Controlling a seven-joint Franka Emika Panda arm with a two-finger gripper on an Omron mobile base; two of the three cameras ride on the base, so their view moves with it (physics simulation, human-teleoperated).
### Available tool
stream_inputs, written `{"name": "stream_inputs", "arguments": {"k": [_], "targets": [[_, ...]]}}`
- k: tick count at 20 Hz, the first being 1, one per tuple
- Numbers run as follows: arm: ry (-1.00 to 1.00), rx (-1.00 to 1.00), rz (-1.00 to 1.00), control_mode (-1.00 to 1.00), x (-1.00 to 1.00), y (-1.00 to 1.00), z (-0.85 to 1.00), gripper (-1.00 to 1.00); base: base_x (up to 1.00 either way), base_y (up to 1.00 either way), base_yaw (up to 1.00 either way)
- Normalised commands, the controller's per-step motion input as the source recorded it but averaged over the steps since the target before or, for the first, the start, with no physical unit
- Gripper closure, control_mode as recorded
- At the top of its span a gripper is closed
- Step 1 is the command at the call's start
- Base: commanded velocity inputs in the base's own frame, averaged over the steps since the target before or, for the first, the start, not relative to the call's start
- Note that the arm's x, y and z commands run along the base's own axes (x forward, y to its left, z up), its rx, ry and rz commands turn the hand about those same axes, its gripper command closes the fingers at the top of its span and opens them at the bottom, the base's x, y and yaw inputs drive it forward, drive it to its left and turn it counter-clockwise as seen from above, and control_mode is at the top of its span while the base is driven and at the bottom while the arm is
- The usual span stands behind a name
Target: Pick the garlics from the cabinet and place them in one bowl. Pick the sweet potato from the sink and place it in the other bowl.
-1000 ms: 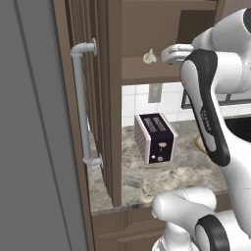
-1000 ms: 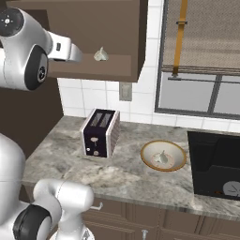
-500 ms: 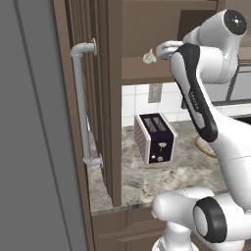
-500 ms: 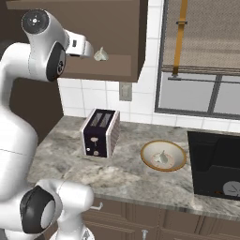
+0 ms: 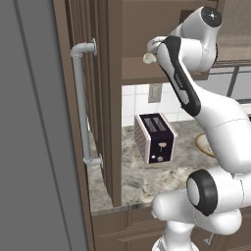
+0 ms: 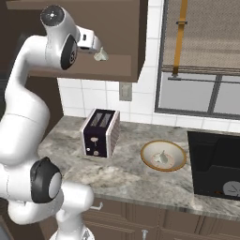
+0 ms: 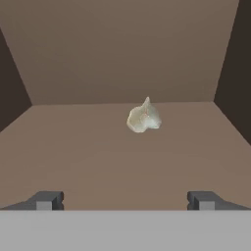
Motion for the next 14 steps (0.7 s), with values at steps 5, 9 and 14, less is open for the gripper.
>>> {"name": "stream_inputs", "arguments": {"k": [5, 9, 14], "targets": [[0.00, -0.03, 0.00, -1.00, 0.55, 0.00, -0.21, -1.00, 0.00, 0.00, 0.00], [0.00, -0.01, 0.00, -1.00, 0.42, 0.00, -0.11, -1.00, 0.00, 0.00, 0.00], [0.00, 0.00, 0.00, -1.00, 0.56, -0.07, -0.06, -1.00, 0.00, 0.00, 0.00]]}}
